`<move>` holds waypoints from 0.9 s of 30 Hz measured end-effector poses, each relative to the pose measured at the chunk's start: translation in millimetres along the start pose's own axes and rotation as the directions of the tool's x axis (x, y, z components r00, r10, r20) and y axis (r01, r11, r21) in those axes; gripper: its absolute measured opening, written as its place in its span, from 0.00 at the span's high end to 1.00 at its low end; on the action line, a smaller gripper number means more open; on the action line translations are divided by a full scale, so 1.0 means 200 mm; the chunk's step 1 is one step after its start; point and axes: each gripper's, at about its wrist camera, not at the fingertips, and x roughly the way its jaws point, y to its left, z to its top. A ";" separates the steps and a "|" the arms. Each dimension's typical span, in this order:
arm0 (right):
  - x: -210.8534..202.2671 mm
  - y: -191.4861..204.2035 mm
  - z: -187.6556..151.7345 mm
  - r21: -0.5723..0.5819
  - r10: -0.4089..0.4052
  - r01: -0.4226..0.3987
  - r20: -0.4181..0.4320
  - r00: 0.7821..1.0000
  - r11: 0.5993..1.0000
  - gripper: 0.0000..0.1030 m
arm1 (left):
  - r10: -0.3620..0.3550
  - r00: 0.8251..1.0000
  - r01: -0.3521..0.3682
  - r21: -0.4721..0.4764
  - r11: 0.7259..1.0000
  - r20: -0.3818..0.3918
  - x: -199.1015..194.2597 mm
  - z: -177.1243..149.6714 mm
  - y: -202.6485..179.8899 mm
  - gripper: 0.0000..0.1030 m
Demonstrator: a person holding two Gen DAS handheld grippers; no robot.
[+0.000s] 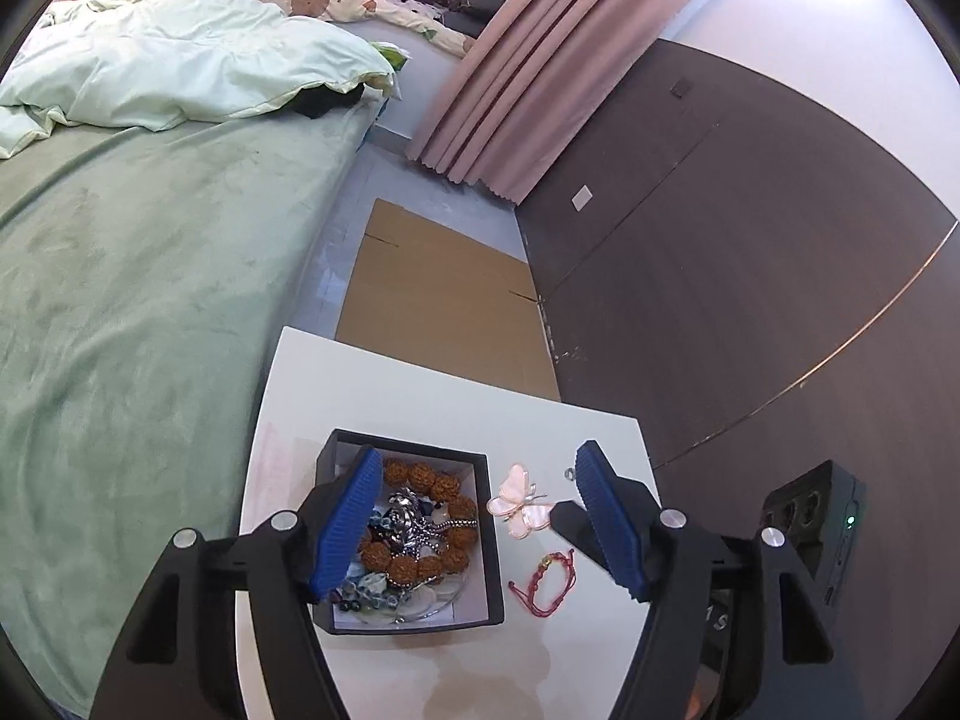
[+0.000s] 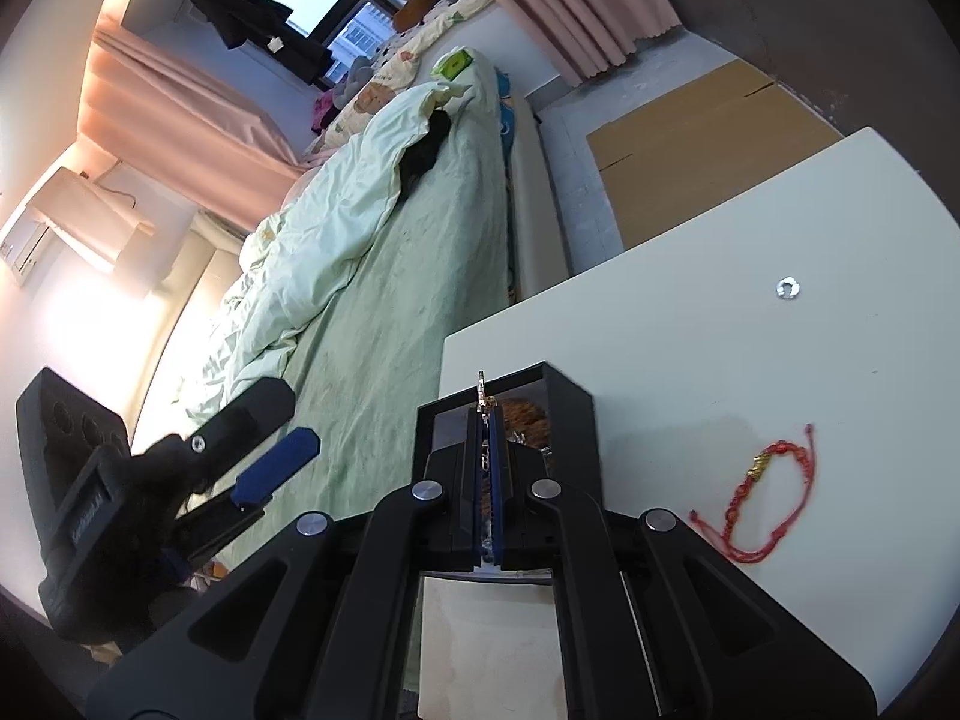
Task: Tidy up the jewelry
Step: 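Carry both necklaces over the box and open both tools to release them, then close the left tool on the red string bracelet with gold bead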
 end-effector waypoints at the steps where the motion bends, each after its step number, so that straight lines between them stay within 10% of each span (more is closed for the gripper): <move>1: 0.01 0.01 0.00 -0.008 0.003 -0.003 -0.005 1.000 1.000 0.97 | 0.006 1.000 -0.006 -0.005 1.000 0.003 0.00 0.00 0.01 0.37; 5: 0.07 0.04 -0.01 -0.028 -0.017 0.015 -0.051 0.999 0.999 0.92 | 0.013 1.000 -0.013 -0.027 1.000 -0.009 0.00 0.00 0.05 0.30; 8: 0.07 0.01 -0.01 -0.004 -0.045 0.045 -0.060 0.997 0.999 0.66 | 0.020 1.000 -0.020 -0.027 0.999 0.001 -0.01 0.00 0.06 0.24; 27: -0.25 -0.39 0.09 0.151 -0.220 0.209 0.058 0.974 0.966 0.66 | 0.018 0.999 -0.017 0.042 0.999 -0.032 0.11 -0.07 -0.05 0.11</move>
